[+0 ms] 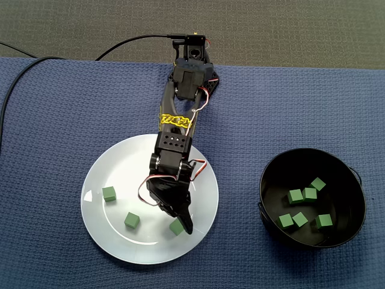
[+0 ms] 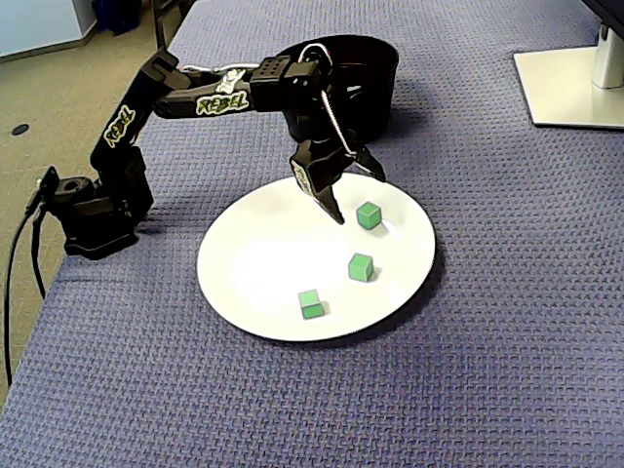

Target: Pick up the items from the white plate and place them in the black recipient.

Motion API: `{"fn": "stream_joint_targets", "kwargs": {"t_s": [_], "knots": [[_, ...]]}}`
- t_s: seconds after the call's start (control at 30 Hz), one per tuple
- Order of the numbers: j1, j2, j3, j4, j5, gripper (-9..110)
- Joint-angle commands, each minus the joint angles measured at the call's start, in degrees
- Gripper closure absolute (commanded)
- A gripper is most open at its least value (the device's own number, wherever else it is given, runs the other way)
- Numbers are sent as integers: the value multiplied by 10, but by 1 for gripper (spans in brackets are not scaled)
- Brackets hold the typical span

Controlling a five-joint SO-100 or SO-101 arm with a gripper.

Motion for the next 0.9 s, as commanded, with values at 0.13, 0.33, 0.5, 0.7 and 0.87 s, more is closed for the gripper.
{"fn": "stream_joint_targets", "kwargs": {"t_s": [0.13,0.33,0.5,0.7,0.87], "knots": [[-16,-32,-57,4,10,70],[-18,-63,-91,4,5,71],[-16,-84,-111,4,4,76],[-18,-103,-129,4,9,87],[-21,-92,-132,13,20,98]]}}
